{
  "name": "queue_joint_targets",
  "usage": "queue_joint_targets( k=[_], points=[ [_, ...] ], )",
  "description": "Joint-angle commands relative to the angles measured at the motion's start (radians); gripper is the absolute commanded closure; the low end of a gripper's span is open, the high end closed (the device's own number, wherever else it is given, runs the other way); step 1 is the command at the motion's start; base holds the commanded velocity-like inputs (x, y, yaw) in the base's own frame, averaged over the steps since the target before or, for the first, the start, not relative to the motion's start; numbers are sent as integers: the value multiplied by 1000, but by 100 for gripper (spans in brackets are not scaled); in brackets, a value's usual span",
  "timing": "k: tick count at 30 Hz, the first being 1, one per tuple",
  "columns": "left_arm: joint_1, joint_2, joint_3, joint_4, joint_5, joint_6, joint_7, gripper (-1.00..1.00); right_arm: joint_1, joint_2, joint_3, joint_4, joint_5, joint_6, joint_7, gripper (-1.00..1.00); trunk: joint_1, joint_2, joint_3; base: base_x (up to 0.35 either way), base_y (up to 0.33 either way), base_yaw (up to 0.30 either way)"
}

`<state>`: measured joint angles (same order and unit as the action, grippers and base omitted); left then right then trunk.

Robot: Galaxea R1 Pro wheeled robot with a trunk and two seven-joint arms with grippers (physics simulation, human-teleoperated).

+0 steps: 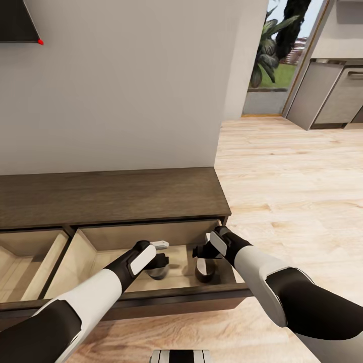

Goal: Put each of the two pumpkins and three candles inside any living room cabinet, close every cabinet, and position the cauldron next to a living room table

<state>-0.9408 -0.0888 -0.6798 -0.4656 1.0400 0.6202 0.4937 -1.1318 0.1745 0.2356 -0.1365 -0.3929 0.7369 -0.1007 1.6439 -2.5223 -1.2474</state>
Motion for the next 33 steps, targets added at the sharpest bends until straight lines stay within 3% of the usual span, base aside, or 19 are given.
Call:
queue_joint_targets(
  k=[1, 9, 23, 33],
  points=[
    [-1, 1, -7, -1, 5, 3, 4, -100, 0, 0, 5, -2, -11, 4, -8, -100, 0, 0, -1, 0, 0, 0],
    [-1, 3, -6, 11, 5, 40, -5, -100, 0, 0, 5, -2, -12, 4, -8, -100, 0, 0, -1, 0, 0, 0],
    [-1, 3, -6, 12, -1, 45, 6, -100, 0, 0, 6, -13, -12, 6, 4, -100, 0, 0, -1, 0, 0, 0],
    [-1, 3, -6, 12, -2, 44, 8, -100, 0, 0, 5, -127, -15, 85, 15, -100, 1, -1, -9, 0, 0, 0]
  ],
)
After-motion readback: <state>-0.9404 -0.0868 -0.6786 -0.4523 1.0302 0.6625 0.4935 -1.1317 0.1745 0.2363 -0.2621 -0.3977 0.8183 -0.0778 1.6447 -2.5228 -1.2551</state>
